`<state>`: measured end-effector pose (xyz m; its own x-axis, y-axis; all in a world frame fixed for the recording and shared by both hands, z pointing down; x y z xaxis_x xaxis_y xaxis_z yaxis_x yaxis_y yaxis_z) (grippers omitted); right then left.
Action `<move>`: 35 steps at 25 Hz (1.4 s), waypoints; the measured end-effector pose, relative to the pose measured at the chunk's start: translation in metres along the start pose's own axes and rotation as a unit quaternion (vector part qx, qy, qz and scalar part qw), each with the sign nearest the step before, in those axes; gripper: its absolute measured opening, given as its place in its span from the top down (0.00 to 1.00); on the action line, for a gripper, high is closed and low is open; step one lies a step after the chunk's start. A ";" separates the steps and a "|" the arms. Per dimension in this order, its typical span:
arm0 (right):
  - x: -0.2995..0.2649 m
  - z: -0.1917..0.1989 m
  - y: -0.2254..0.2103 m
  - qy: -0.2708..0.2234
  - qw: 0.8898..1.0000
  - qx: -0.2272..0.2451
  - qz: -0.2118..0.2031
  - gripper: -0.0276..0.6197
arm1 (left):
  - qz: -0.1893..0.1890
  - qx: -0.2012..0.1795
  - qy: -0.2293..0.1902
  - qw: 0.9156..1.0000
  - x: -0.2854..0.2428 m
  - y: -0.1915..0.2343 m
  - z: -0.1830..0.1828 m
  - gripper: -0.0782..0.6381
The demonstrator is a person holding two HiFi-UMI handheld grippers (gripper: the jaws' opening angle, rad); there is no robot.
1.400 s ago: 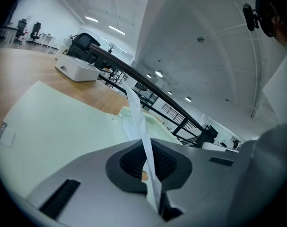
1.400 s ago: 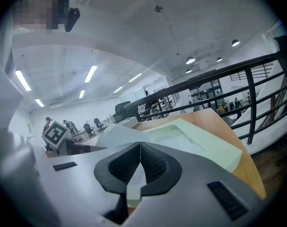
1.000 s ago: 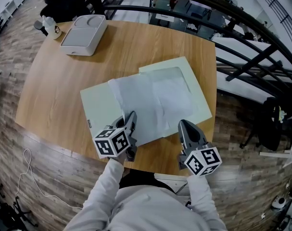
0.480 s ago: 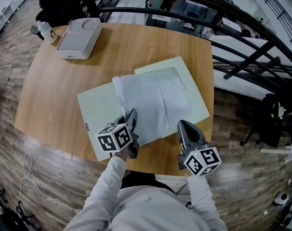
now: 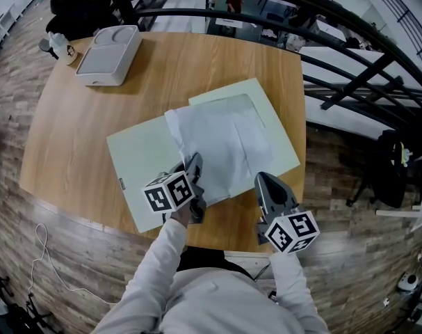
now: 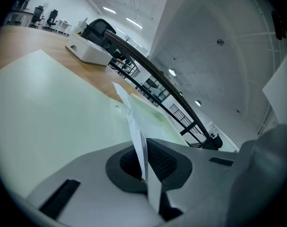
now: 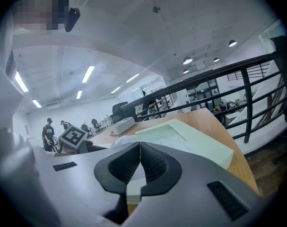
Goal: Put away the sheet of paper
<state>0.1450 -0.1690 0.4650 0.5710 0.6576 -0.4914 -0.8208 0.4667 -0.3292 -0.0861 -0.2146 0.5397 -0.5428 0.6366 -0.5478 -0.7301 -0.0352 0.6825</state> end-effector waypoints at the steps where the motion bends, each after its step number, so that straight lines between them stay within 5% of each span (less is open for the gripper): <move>1: 0.000 0.000 0.000 0.000 1.000 -0.001 0.000 0.91 | -0.001 0.000 0.000 1.000 -0.002 0.000 -0.001 0.87; 11: 0.005 -0.001 -0.003 -0.003 1.000 -0.002 0.007 0.91 | 0.012 0.016 0.002 1.000 -0.022 -0.013 -0.002 0.87; 35: 0.035 0.007 -0.028 -0.013 0.999 -0.022 0.042 0.91 | 0.008 -0.013 0.019 1.000 -0.073 -0.048 -0.007 0.87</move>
<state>0.1875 -0.1550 0.4626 0.5002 0.7081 -0.4983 -0.8651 0.3840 -0.3226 -0.0143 -0.2650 0.5438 -0.5695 0.6055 -0.5559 -0.7319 -0.0658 0.6782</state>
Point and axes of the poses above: the fingertips, and each gripper's own axes: x backward along the fingers, y to its left, z out of its underside, the point moved 7 cm from there along x, backward along the fingers, and after that the axes turned 12 degrees about y, right-handed, at the moved point
